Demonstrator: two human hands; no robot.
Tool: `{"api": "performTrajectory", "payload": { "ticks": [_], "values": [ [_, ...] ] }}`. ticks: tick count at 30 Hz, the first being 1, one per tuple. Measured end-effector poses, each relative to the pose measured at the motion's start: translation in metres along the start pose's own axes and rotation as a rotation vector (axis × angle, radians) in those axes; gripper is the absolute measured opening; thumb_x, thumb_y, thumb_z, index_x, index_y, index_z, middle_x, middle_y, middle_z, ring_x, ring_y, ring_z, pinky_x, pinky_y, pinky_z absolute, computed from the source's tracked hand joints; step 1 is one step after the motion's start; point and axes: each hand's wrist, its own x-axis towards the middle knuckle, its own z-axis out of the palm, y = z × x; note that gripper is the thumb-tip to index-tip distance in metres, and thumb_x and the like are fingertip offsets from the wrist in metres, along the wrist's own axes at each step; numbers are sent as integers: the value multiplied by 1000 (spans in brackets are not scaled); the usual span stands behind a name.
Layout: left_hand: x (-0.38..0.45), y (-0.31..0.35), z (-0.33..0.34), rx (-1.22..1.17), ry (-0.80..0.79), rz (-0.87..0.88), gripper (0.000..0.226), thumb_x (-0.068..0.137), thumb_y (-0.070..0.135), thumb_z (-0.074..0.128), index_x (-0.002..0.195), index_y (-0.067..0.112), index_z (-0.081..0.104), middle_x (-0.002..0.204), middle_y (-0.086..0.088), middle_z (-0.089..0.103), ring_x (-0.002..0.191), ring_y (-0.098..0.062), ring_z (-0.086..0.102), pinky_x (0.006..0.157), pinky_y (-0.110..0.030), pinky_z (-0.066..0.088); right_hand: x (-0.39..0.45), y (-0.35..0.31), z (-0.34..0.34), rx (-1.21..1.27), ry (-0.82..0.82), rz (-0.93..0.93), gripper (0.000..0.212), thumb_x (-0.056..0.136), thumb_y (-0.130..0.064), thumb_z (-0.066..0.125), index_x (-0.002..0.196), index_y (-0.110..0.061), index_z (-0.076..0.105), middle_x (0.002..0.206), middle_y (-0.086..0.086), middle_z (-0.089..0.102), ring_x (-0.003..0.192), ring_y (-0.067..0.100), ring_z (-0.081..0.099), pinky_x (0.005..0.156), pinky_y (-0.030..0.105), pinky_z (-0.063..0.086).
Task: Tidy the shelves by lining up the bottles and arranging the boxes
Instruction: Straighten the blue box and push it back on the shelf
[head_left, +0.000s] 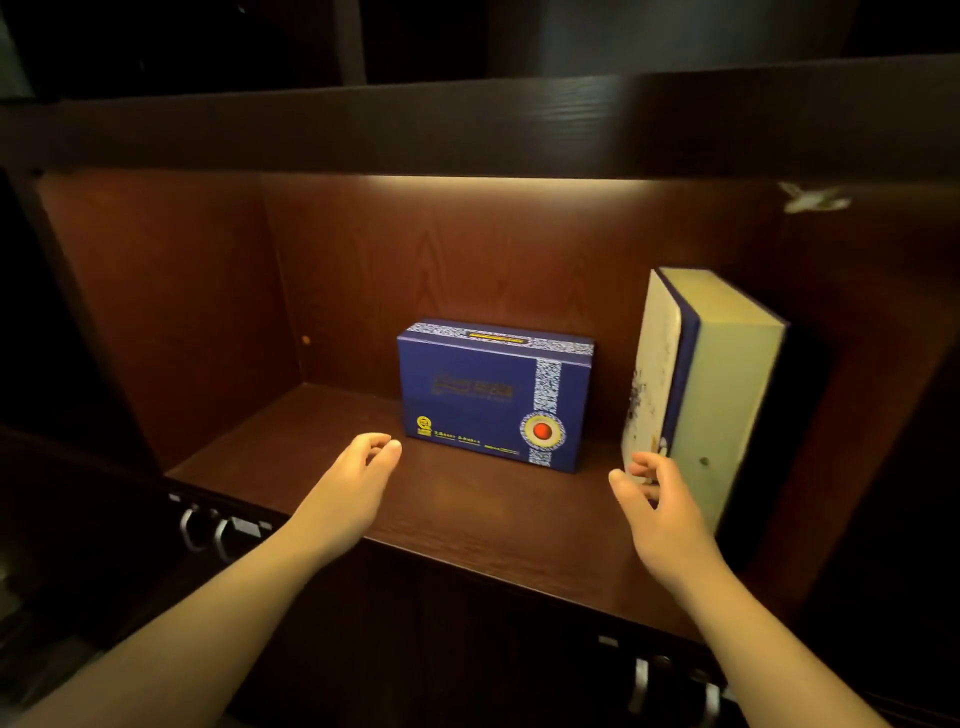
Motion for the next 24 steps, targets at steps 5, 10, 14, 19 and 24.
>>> {"api": "performTrajectory", "payload": {
  "ticks": [5, 10, 14, 19, 24],
  "values": [
    [68, -27, -15, -102, 32, -23, 39, 98, 61, 33, 123, 35, 47, 124, 7, 57, 115, -13, 52, 89, -30, 33, 58, -7, 45, 5, 3, 33, 44, 94, -45, 60, 132, -24, 49, 122, -4, 56, 103, 4, 54, 74, 18, 40],
    [146, -45, -12, -176, 90, -45, 53, 97, 63, 32, 132, 27, 49, 126, 3, 58, 117, -17, 53, 91, -34, 36, 130, 5, 81, 47, 47, 76, 56, 95, -47, 58, 141, -20, 43, 138, 1, 50, 124, 22, 52, 100, 50, 48],
    [208, -53, -9, -217, 118, -123, 61, 96, 68, 30, 138, 26, 47, 136, 0, 57, 123, -19, 52, 91, -36, 35, 188, 10, 102, 55, 150, 104, 54, 96, -43, 60, 141, -19, 44, 143, 10, 49, 123, 27, 53, 99, 49, 48],
    [268, -58, 10, -301, 78, -198, 64, 95, 69, 30, 144, 29, 40, 148, 0, 47, 128, -18, 45, 92, -37, 33, 236, 20, 119, 74, 293, 267, 73, 97, -45, 57, 155, -15, 25, 160, 10, 32, 140, 32, 38, 105, 42, 34],
    [314, -58, 37, -460, 0, -256, 48, 101, 56, 32, 137, 28, 47, 133, 6, 57, 100, -6, 51, 84, -29, 35, 258, 33, 125, 359, 270, 552, 61, 97, -54, 49, 150, -25, 37, 146, 4, 52, 123, 28, 52, 95, 41, 39]
  ]
}}
